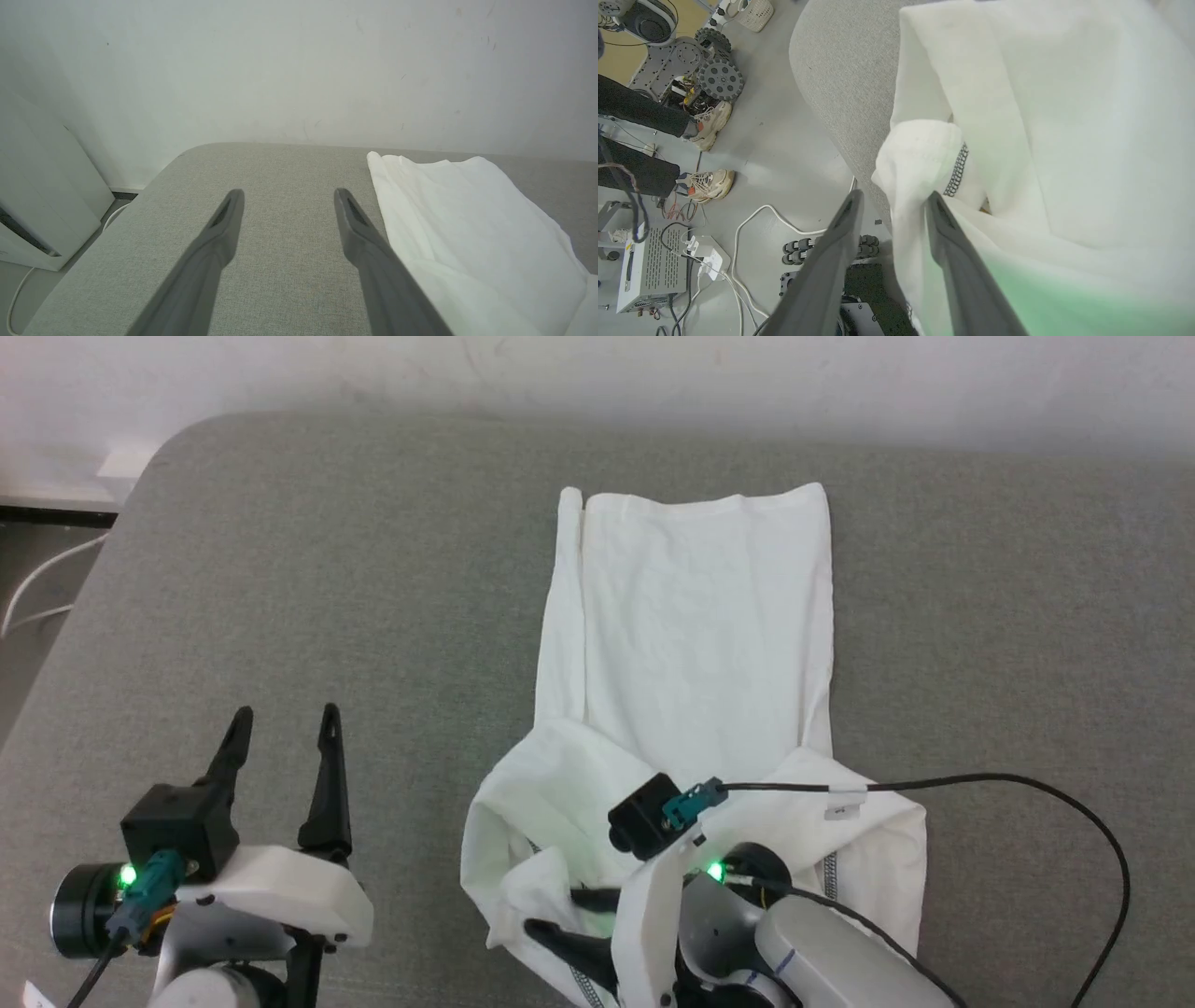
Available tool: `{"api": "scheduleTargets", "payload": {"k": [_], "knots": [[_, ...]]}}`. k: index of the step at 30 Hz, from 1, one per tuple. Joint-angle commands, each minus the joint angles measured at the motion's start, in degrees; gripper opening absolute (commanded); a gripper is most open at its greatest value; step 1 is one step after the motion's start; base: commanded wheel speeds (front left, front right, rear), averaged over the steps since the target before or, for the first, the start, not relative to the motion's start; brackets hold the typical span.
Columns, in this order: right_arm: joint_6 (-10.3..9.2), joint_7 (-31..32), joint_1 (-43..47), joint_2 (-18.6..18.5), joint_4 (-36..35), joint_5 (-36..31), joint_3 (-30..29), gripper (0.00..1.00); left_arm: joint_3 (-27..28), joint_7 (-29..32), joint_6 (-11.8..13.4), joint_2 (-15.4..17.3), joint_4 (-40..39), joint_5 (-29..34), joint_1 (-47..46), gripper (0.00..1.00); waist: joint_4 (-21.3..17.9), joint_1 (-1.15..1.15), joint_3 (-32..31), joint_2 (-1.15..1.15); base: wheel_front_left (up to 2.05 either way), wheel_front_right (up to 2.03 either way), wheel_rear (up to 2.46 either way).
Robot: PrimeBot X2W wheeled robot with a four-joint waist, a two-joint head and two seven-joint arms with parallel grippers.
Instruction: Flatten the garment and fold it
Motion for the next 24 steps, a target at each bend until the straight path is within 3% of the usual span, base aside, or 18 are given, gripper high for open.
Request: {"api": "scheduleTargets", "payload": {"k": [1,5,9,17,24], "knots": [[-0.05,-0.91,-1.01,0.15,-0.33,0.4,0.11,1.0,0.25,-0.3,0.42,-0.03,0.22,0.09,0.31,1.0,-0.4,-0.01,0.17,0.0,0.0,0.0,0.0],[-0.05,-5.64,-2.89,0.15,-4.04,0.9,0.31,1.0,0.87,-0.34,0.92,0.37,0.47,-0.14,0.95,1.0,-1.53,-0.01,-0.67,0.0,0.0,0.0,0.0],[-0.05,-8.78,-3.81,0.16,-8.73,-0.57,-3.13,1.0,1.47,0.31,1.48,1.15,0.56,-0.26,1.35,1.0,-2.82,-0.01,-1.97,0.0,0.0,0.0,0.0],[-0.05,-14.01,-0.27,-1.53,-17.35,-11.91,-20.72,1.0,2.77,1.49,3.73,2.64,0.36,0.5,2.0,1.0,-4.65,-0.01,-3.93,0.0,0.0,0.0,0.0],[-0.05,-14.16,7.93,-3.62,-24.37,-21.07,-36.95,1.0,3.83,1.85,5.4,3.34,-0.07,0.7,3.03,1.0,-5.38,-0.01,-4.65,0.0,0.0,0.0,0.0]]}}
